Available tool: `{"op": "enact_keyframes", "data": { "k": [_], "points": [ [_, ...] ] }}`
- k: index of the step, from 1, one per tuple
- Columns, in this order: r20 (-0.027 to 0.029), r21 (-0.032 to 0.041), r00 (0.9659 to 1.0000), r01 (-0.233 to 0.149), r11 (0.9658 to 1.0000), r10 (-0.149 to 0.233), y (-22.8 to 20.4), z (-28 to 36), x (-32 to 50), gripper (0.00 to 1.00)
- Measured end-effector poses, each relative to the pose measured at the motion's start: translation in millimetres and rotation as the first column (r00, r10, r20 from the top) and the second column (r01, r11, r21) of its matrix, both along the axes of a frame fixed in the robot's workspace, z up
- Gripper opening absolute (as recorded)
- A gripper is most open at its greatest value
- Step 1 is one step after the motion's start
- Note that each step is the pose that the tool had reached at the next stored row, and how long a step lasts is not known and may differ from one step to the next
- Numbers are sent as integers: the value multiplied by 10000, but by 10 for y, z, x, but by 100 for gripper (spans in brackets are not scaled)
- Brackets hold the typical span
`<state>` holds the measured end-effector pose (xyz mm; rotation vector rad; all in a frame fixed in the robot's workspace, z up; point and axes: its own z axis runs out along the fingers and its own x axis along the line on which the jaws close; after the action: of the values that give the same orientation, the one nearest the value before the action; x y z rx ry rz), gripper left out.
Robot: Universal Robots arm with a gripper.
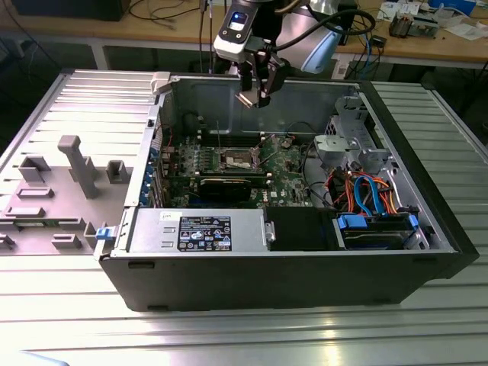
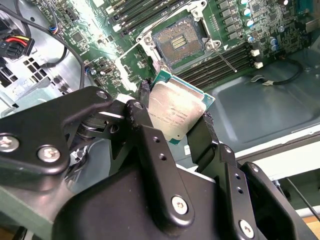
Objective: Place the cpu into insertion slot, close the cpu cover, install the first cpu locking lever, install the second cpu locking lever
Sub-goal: 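Place the cpu into insertion slot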
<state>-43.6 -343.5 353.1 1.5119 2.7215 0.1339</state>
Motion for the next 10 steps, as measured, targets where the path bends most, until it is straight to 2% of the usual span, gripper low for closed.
{"op": "enact_keyframes", "data": {
  "k": [6,7,10],
  "points": [
    [0,0,9988,485,9988,-485,0,-6,0,55],
    [0,0,9973,732,9973,-732,0,-9,0,55],
    [0,0,9957,931,9957,-931,0,-9,-2,55]
  ]
}}
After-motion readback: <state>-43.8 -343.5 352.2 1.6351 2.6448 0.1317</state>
